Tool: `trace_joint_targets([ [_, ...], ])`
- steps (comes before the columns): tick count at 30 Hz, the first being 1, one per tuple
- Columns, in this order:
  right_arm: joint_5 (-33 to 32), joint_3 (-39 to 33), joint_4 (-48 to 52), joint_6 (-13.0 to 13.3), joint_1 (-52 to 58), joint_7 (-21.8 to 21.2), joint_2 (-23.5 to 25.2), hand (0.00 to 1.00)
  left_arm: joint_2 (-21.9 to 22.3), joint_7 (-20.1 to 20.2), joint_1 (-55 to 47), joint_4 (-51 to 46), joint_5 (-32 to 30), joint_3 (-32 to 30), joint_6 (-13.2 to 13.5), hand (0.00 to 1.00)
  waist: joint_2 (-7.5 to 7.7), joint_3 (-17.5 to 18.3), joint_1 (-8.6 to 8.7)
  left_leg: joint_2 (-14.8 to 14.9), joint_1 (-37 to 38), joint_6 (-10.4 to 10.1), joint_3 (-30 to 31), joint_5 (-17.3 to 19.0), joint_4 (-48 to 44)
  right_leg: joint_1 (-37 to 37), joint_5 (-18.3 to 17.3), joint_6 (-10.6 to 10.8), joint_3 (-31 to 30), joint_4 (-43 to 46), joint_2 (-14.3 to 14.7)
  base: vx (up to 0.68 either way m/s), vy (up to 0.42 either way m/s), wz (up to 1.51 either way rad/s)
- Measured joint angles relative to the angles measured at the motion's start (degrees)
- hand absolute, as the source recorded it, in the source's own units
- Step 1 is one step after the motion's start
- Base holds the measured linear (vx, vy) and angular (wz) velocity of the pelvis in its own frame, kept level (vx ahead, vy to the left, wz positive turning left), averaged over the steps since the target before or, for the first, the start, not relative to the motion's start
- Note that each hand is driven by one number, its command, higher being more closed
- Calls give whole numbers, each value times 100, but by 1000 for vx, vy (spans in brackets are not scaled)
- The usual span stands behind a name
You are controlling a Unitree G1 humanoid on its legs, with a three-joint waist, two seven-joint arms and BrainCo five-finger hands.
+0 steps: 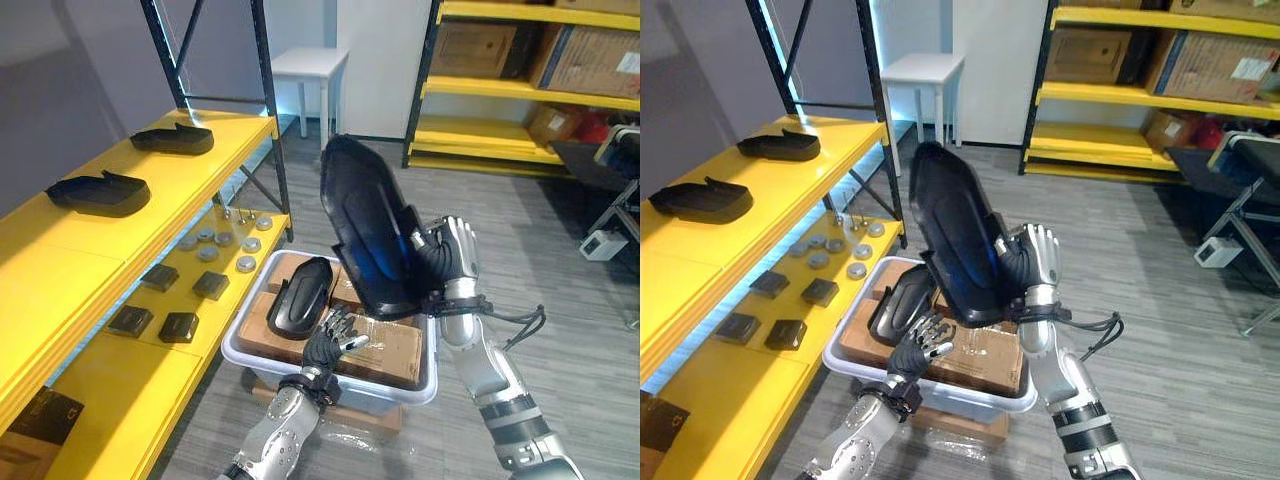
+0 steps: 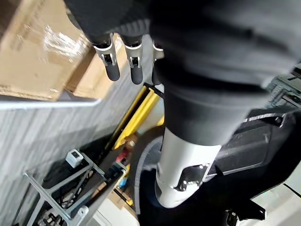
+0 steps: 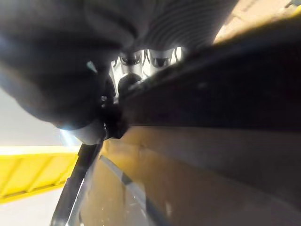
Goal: Walk over and take plastic housings, then place them on the shelf
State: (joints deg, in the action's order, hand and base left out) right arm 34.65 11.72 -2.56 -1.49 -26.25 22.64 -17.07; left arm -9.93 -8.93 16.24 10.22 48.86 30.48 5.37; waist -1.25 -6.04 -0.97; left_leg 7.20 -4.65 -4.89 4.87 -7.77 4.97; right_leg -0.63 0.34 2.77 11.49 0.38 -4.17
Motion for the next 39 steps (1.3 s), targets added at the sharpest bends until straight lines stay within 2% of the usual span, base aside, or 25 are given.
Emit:
trace_joint_targets([
  [3, -20, 471, 43, 67, 245, -36, 33, 100, 2, -106, 112, 8, 254, 26, -2, 0, 1, 53, 9, 16, 18, -3, -22, 2, 0, 24, 28, -11, 0, -19, 18, -34, 11, 0],
  [7, -64, 877, 450, 263, 488, -54, 78, 100, -124, -259, 125, 7, 711, 12, 24, 0, 5, 127, 4, 8, 6, -20, -27, 15, 0, 131, 177, -3, 6, -269, 33, 0, 0, 0],
  [9, -85, 927, 512, 281, 573, -53, 78, 100, -167, -303, 125, 3, 852, 9, 70, 0, 18, 181, -12, -2, 30, -26, -21, 20, 0, 206, 207, -4, 21, -352, 32, -6, 23, 6],
  [10, -113, 939, 549, 282, 642, -52, 80, 100, -167, -314, 125, 0, 965, -28, 111, 100, 28, 217, -23, -1, 42, -40, -17, 31, 0, 236, 219, -10, 28, -384, 36, -4, 18, 4],
  [12, -269, 979, 568, 284, 708, -52, 81, 100, -168, -342, 125, -2, 1074, -99, 210, 100, 34, 236, -21, 4, 78, -55, -17, 44, 1, 273, 225, -17, 23, -401, 43, 0, 0, 0],
  [17, -564, 1161, 926, 284, 1124, 101, -42, 100, -74, -747, 122, -89, 1060, -401, 481, 100, 38, 324, 3, -10, 79, -63, 63, 48, 12, 309, 226, -20, 139, -399, 49, 4, 0, 7],
  [20, -753, 1202, 1050, 288, 1275, 289, -105, 100, 201, -923, 100, -212, 993, -717, 678, 100, 31, 338, -8, -44, -30, -123, 368, -16, 10, 390, 162, -12, 498, -361, 51, -6, -8, 55],
  [22, -862, 1209, 1052, 409, 1253, 394, -102, 100, 358, -1001, 91, -268, 741, -837, 782, 100, 32, 362, -11, -31, -283, -90, 142, -28, 22, 409, 136, -15, 913, -370, 15, -42, 12, 108],
  [24, -958, 1238, 900, 473, 1048, 535, -92, 100, 607, -1117, 50, -361, 524, -1022, 891, 100, 29, 374, -21, 324, -722, 271, -1736, 108, -410, 461, 103, 36, 1632, -357, -104, 2, 45, 154],
  [25, -963, 1299, 800, 499, 941, 542, -90, 100, 644, -1154, 2, -409, 458, -1108, 911, 100, 29, 375, -37, 449, -808, 442, -2294, 125, -597, 478, 72, 78, 1762, -327, -146, 87, 89, 136],
  [26, -964, 1432, 689, 529, 770, 542, -64, 100, 656, -1224, -153, -589, 361, -1238, 945, 100, 24, 379, -131, 724, -819, 555, -3341, 149, -897, 482, -45, 162, 1968, -172, -224, 164, 136, 124],
  [27, -961, 1546, 589, 607, 650, 542, 29, 100, 655, -1272, -373, -844, 244, -1371, 971, 100, 29, 391, -166, 845, -811, 584, -4057, 128, -1076, 533, -163, 281, 2246, -10, -356, 198, 132, 124],
  [28, -961, 1587, 577, 638, 617, 540, 84, 100, 653, -1295, -484, -975, 148, -1427, 973, 100, 32, 393, -193, 807, -819, 593, -4185, 118, -1113, 576, -202, 335, 2403, 50, -444, 222, 181, 120],
  [29, -966, 1705, 460, 699, 556, 527, 304, 0, 623, -1332, -744, -1280, -24, -1561, 977, 100, 82, 408, -384, 541, -801, 568, -4130, 103, -1062, 673, -287, 459, 2577, 111, -666, 203, 202, 100],
  [30, -987, 1784, 392, 735, 556, 516, 469, 0, 596, -1339, -889, -1416, -148, -1675, 1001, 100, 108, 427, -459, 315, -765, 603, -3998, 85, -951, 795, -327, 517, 2728, 108, -794, 199, 201, 98],
  [32, -1132, 1888, 277, 852, 639, 407, 784, 0, 603, -1341, -1143, -1673, -269, -1912, 1073, 100, 149, 448, -485, -134, -641, 666, -3676, 92, -720, 1115, -368, 585, 3133, 196, -1050, 211, 163, 121],
  [34, -1367, 1894, 138, 988, 810, 253, 895, 0, 690, -1341, -1230, -1797, -366, -2095, 1169, 100, 116, 477, -567, -368, -524, 760, -3301, 224, -661, 1187, -377, 587, 3422, 1035, -1412, 215, 184, 128],
  [35, -1590, 1867, 130, 998, 910, 132, 879, 0, 668, -1340, -1231, -1847, -546, -2124, 1185, 100, 140, 465, -558, -537, -378, 780, -2986, 307, -589, 1115, -361, 546, 3437, 2088, -1826, 169, 193, 116],
  [36, -1684, 1854, 129, 998, 941, 67, 877, 0, 634, -1338, -1230, -1849, -644, -2127, 1183, 100, 174, 475, -506, -641, -301, 809, -2795, 330, -555, 1019, -269, 399, 3341, 2696, -2066, 241, 283, 157],
  [37, -1808, 1810, 98, 1014, 945, -73, 907, 0, 551, -1337, -1231, -1892, -816, -2160, 1173, 100, 241, 430, -391, -803, -109, 895, -2426, 398, -484, 703, 80, -166, 2756, 3860, -2426, 198, 196, 158],
  [38, -1862, 1750, -12, 1047, 949, -198, 1006, 0, 477, -1341, -1241, -1987, -1132, -2233, 1159, 100, 293, 375, -312, -889, 32, 955, -2085, 483, -478, 228, -172, -175, 1926, 4924, -2414, 250, 139, 149],
  [39, -1864, 1726, -97, 1064, 977, -231, 1038, 0, 458, -1350, -1263, -2025, -1332, -2268, 1157, 100, 293, 369, -287, -900, 99, 958, -1933, 517, -478, -5, -347, -150, 1580, 5312, -2294, 228, -8, 144],
])
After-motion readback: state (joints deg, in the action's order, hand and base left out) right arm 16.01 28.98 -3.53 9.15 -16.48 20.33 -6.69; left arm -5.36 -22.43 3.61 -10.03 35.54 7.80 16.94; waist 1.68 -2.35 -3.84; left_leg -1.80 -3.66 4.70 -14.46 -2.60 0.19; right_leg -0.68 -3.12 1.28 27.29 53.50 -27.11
